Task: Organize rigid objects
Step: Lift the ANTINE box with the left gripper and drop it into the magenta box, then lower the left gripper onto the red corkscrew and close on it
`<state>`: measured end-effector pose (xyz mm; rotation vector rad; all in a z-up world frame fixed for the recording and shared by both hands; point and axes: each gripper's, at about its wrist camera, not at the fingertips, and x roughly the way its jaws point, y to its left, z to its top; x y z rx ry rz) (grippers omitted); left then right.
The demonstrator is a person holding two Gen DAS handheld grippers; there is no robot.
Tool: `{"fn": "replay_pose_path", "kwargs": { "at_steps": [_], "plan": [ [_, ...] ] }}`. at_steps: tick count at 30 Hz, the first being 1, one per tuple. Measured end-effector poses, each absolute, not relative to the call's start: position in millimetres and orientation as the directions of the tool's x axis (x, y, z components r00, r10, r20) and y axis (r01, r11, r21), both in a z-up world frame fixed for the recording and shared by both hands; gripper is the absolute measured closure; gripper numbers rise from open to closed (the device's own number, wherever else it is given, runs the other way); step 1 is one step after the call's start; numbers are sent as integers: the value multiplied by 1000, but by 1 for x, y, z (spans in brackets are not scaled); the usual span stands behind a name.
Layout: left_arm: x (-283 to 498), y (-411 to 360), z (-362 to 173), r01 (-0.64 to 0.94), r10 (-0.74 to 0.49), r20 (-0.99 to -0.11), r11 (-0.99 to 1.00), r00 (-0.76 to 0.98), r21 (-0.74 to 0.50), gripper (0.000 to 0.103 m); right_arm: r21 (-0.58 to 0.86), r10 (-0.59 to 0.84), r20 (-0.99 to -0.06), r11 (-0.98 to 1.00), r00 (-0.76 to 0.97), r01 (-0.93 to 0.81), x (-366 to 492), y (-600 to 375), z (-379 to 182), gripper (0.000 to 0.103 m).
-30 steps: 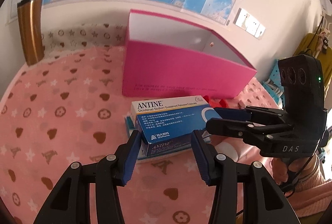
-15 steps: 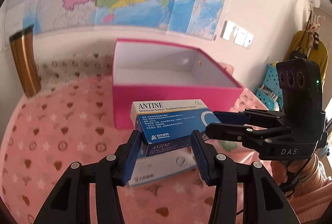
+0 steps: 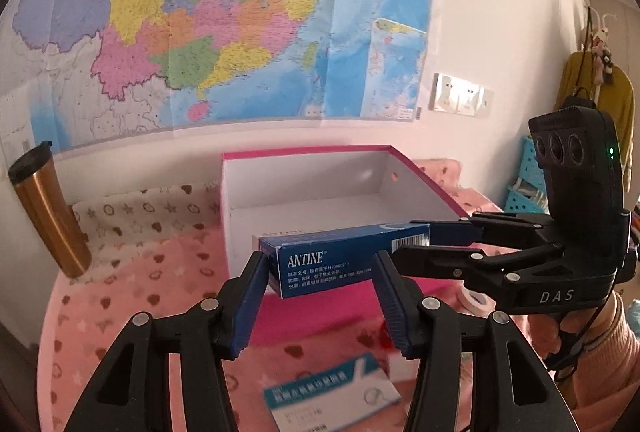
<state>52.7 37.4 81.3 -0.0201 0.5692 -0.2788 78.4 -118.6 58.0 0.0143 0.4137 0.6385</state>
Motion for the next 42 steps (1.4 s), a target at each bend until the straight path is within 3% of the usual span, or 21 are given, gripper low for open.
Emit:
{"fn": "replay_pose_path", "kwargs": {
  "at_steps": [12, 19, 30, 37, 42],
  "plan": [
    [102, 40, 62, 233, -232, -580, 970, 780, -75, 50, 146, 563, -408, 818, 719, -557, 133, -121, 53, 56],
    [114, 46, 43, 174, -172, -628, 983, 759, -59, 49, 89, 518, -538, 819, 665, -566, 160, -100, 29, 56],
    [92, 44, 51, 173, -166, -587, 984, 792, -45, 49, 156, 568, -474, 806, 672, -571, 135, -130, 37, 56],
    [60, 30, 53, 270, -275, -561, 958, 781, -94, 47, 188, 577, -433, 809, 692, -557, 103, -158, 39, 55],
    [50, 7, 38, 339, -334, -594, 935, 732, -108, 47, 187, 554, -439, 826, 708, -531, 82, -176, 31, 55]
  ]
}}
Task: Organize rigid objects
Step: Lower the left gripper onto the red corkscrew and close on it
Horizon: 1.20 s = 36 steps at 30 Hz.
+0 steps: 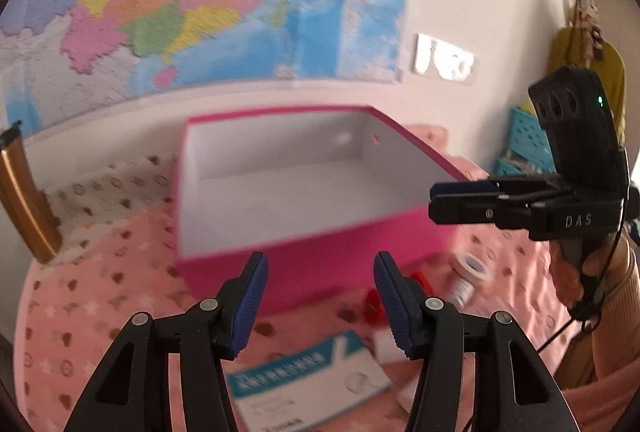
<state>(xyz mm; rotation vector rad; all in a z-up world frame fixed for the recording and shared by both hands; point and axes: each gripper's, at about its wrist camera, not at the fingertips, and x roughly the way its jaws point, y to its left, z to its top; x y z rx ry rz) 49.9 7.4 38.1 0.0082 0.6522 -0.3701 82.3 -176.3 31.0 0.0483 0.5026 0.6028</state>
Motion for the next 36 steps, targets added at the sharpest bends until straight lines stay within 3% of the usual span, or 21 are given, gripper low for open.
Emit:
{"fn": "replay_pose_path", "kwargs": {
  "at_steps": [9, 14, 22, 36],
  "plan": [
    [60, -29, 4, 399, -382, -675, 906, 631, -140, 48, 220, 503, -543, 858, 673, -464, 79, -195, -16, 55],
    [67, -45, -9, 417, -383, -714, 898, 586, -140, 53, 226, 476, -591, 873, 652, -433, 87, -196, -35, 55],
    [71, -55, -19, 419, -379, -742, 896, 553, -146, 65, 212, 431, -629, 896, 647, -391, 100, -194, -44, 59],
    [81, -63, -29, 417, -387, -772, 892, 505, -174, 66, 218, 395, -673, 914, 625, -344, 119, -191, -55, 66]
  ]
}}
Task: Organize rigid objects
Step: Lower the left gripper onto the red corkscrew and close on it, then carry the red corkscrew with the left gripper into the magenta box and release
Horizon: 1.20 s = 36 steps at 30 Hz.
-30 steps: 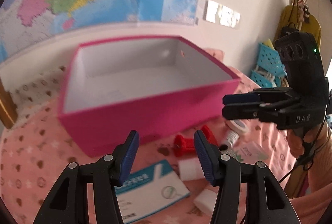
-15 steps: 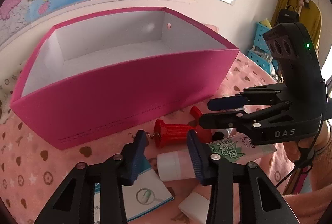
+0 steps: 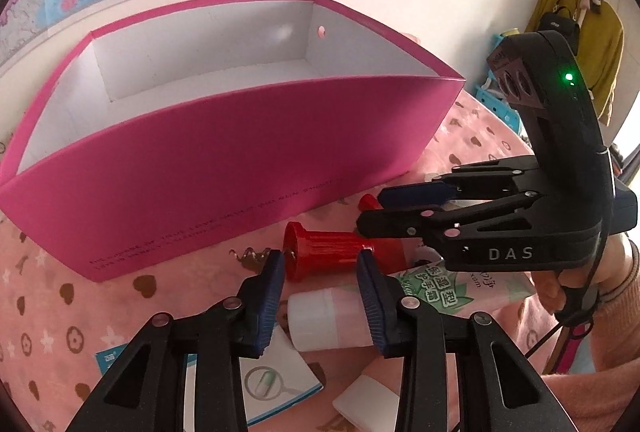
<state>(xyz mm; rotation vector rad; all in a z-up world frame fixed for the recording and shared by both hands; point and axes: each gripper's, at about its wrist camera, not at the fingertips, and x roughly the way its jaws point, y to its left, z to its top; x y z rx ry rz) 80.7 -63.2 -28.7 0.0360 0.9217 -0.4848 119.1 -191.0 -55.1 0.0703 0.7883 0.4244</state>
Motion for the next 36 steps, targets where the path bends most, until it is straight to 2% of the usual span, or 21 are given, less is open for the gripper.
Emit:
{"fn": "replay_pose_path", "kwargs": {
  "at_steps": [5, 6, 8, 9, 14, 24, 36],
  "plan": [
    [83, -62, -30, 415, -407, -773, 886, 487, -205, 66, 206, 387, -677, 916, 626, -343, 125, -187, -57, 67],
    [83, -63, -30, 416, -409, -772, 886, 486, -208, 66, 199, 384, -677, 917, 628, -346, 125, -186, -57, 75],
    [84, -64, -30, 419, -418, -772, 881, 478, -218, 66, 200, 389, -674, 914, 628, -353, 125, -186, -58, 85],
    [83, -65, -31, 421, -420, -773, 880, 476, -219, 66, 209, 397, -669, 912, 628, -354, 125, -187, -58, 86],
    [84, -64, -31, 417, -431, -768, 878, 474, -235, 66, 160, 370, -636, 922, 677, -353, 112, -186, -53, 86],
    [79, -58, -26, 405, -439, -756, 879, 485, -251, 77, 144, 383, -565, 918, 731, -370, 89, -189, -34, 88],
    [67, -59, 1, 435, -478, -708, 862, 520, -262, 77, 99, 371, -498, 922, 784, -374, 65, -191, -9, 88]
  ]
}}
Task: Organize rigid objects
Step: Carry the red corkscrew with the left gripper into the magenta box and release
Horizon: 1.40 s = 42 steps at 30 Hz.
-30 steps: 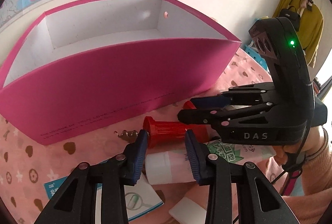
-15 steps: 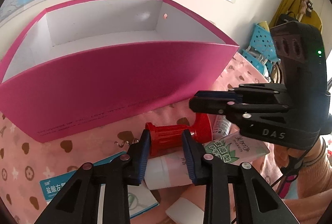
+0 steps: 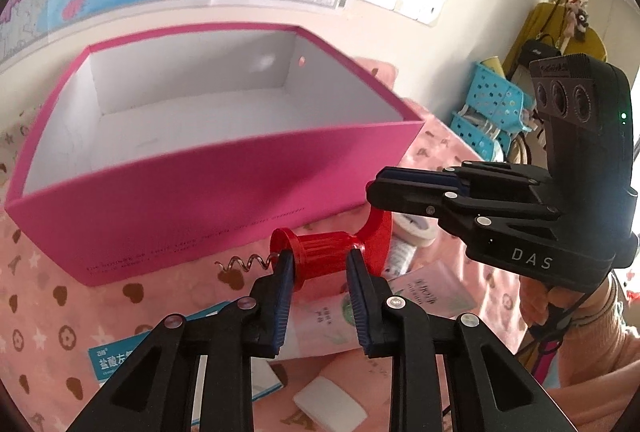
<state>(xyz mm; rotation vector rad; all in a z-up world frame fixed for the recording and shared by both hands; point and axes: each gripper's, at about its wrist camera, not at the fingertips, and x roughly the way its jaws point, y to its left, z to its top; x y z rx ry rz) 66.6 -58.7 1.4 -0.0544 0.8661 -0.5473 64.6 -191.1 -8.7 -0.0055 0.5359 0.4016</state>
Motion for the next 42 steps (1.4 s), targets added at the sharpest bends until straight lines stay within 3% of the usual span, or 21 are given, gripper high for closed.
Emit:
{"fn": "replay_pose_path", "kwargs": {
  "at_steps": [13, 21, 30, 42],
  "plan": [
    [57, -69, 68, 498, -506, -604, 844, 615, -201, 77, 16, 361, -374, 924, 855, -383, 41, -196, 47, 88],
    [82, -71, 91, 492, -484, -583, 856, 653, -160, 77, -17, 358, -326, 923, 875, -384, 51, -201, 81, 89],
    [113, -76, 90, 451, -454, -607, 876, 652, -171, 77, -33, 328, -340, 933, 882, -359, 78, -207, 93, 89],
    [147, -83, 55, 417, -456, -672, 878, 583, -234, 77, -21, 283, -436, 946, 854, -325, 117, -218, 73, 89]
  ]
}}
